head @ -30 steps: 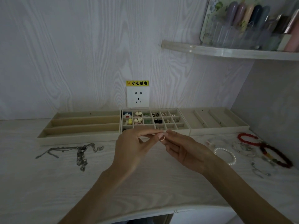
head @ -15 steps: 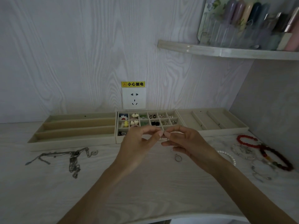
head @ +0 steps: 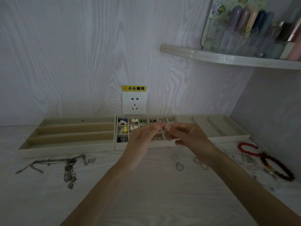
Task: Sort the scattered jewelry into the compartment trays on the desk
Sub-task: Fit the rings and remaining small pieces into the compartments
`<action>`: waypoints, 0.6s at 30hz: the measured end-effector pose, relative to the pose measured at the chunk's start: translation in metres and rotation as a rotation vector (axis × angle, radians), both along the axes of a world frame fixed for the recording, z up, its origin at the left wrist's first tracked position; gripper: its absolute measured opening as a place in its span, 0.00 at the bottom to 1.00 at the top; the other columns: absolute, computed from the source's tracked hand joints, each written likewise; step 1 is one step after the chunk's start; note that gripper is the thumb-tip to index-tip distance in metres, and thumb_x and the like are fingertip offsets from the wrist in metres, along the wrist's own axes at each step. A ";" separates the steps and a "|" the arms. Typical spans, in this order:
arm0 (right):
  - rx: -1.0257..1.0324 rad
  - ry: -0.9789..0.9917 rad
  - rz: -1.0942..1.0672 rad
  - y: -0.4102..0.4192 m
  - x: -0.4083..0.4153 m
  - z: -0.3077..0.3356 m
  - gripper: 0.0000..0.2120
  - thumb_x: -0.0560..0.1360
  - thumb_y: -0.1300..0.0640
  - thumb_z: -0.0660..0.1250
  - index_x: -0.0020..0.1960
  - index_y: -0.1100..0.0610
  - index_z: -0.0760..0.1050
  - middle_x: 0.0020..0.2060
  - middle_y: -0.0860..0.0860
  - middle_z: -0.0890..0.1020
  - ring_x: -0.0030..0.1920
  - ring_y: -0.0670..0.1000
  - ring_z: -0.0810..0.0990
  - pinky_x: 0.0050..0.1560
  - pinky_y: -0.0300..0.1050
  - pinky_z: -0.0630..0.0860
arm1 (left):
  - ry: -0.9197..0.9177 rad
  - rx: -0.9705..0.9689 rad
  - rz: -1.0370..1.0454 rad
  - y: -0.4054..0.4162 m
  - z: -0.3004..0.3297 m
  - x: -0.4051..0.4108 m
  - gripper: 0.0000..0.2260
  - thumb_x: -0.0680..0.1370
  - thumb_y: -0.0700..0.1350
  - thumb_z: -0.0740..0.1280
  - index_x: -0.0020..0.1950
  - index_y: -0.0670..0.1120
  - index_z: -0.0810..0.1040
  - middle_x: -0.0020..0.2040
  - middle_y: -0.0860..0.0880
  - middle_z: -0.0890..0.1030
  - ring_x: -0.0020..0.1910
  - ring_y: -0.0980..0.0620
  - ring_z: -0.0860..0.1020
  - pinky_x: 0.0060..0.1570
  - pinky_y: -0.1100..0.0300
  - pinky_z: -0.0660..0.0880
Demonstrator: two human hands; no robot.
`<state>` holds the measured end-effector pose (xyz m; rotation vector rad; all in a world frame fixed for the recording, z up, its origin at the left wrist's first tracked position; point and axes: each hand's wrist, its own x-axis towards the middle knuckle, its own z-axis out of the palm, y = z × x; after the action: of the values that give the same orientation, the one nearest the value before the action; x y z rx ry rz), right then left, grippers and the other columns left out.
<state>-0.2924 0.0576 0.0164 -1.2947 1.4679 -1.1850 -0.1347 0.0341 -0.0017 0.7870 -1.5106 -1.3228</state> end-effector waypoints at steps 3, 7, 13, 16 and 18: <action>-0.053 0.123 -0.001 -0.008 -0.002 -0.001 0.03 0.72 0.52 0.70 0.44 0.48 0.83 0.36 0.42 0.84 0.35 0.37 0.78 0.37 0.27 0.73 | -0.030 -0.002 -0.013 -0.008 -0.004 0.002 0.12 0.79 0.39 0.61 0.56 0.51 0.80 0.53 0.63 0.79 0.53 0.71 0.75 0.51 0.75 0.71; -0.123 0.387 0.005 -0.021 -0.019 0.007 0.02 0.70 0.51 0.72 0.42 0.48 0.82 0.39 0.46 0.82 0.37 0.42 0.76 0.37 0.26 0.69 | -0.273 -0.185 0.118 -0.012 -0.021 0.021 0.15 0.79 0.42 0.63 0.62 0.57 0.74 0.57 0.65 0.72 0.52 0.69 0.72 0.49 0.71 0.72; -0.101 0.852 0.090 -0.043 -0.039 0.012 0.03 0.69 0.52 0.73 0.39 0.47 0.80 0.32 0.46 0.72 0.32 0.43 0.68 0.33 0.29 0.66 | -0.629 -0.362 0.536 -0.014 -0.023 0.048 0.09 0.78 0.45 0.63 0.53 0.59 0.78 0.51 0.63 0.77 0.46 0.60 0.76 0.40 0.60 0.73; -0.089 0.981 0.149 -0.047 -0.040 0.008 0.06 0.71 0.51 0.72 0.38 0.43 0.78 0.32 0.45 0.71 0.33 0.43 0.69 0.34 0.33 0.64 | -0.599 -0.341 0.620 -0.015 -0.018 0.054 0.08 0.77 0.46 0.64 0.52 0.58 0.79 0.47 0.61 0.77 0.43 0.59 0.76 0.37 0.61 0.71; -0.090 1.013 0.172 -0.050 -0.040 0.006 0.02 0.71 0.51 0.72 0.40 0.45 0.80 0.32 0.43 0.71 0.34 0.43 0.69 0.36 0.38 0.65 | -0.602 -0.326 0.616 -0.015 -0.017 0.055 0.08 0.77 0.46 0.64 0.51 0.58 0.79 0.46 0.61 0.77 0.41 0.61 0.75 0.36 0.62 0.71</action>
<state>-0.3325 0.0077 0.0227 -2.2020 1.9158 -0.4501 -0.0797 0.0193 -0.0182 1.3670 -1.6768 -0.3773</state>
